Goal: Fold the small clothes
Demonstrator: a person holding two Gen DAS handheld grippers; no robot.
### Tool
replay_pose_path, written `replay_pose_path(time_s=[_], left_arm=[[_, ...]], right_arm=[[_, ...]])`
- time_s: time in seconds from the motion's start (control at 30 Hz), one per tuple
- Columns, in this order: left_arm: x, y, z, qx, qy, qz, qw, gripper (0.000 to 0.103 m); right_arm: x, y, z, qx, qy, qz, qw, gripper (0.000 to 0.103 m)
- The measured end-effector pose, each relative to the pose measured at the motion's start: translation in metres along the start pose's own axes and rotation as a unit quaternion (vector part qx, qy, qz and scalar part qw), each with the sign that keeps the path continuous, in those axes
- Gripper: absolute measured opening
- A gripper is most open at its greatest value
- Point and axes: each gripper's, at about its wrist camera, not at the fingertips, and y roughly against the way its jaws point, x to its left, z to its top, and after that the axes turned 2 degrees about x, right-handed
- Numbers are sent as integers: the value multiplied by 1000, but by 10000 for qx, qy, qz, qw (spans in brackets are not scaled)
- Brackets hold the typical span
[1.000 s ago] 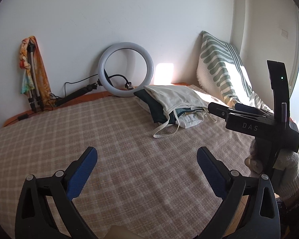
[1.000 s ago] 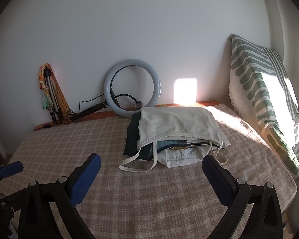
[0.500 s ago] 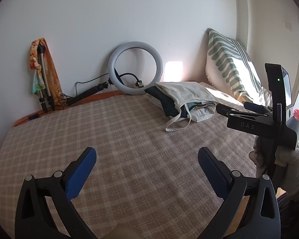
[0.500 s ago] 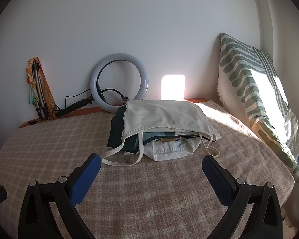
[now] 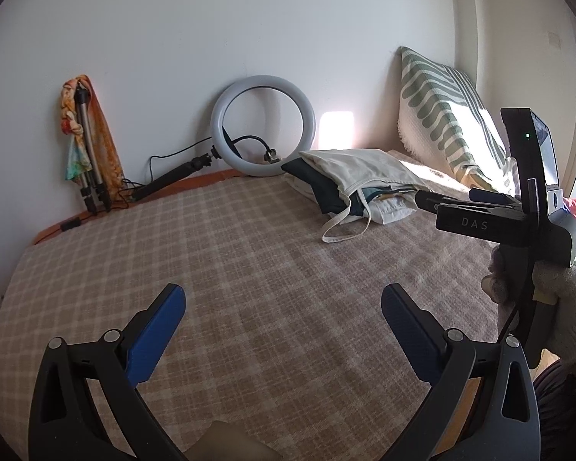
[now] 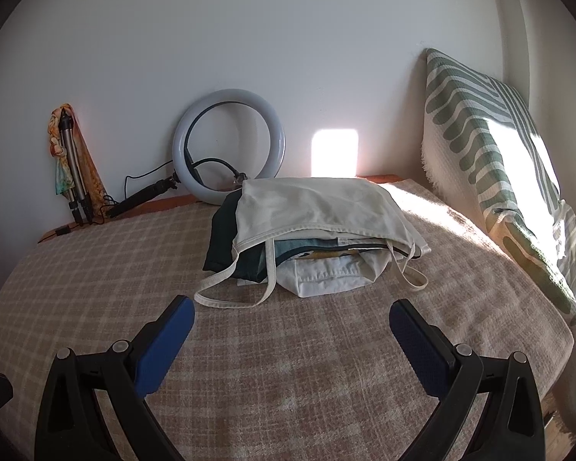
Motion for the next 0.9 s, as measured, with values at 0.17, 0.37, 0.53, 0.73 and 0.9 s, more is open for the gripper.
replay_pose_path(time_s=[0.17,0.37,0.53,0.73,0.9], left_arm=[[-1,1,-1,-16,-37,22,10000,102],[-1,2,-1,-35,-22,57,10000,102],[-1,3,0,-40,-44,57,10000,102],[-2,3,0,-44,-70,56,10000,102],[-3,4,1,-64,-66,55,9999,102]], right_arm=[[-1,-2,0,38,-37,-4,10000,103],[0,-3,0,50,-18,47,10000,103],[0,-3,0,54,-26,54,10000,103],[0,-4,-1,59,-36,58,10000,103],[0,-3,-2,65,-57,75,9999,103]])
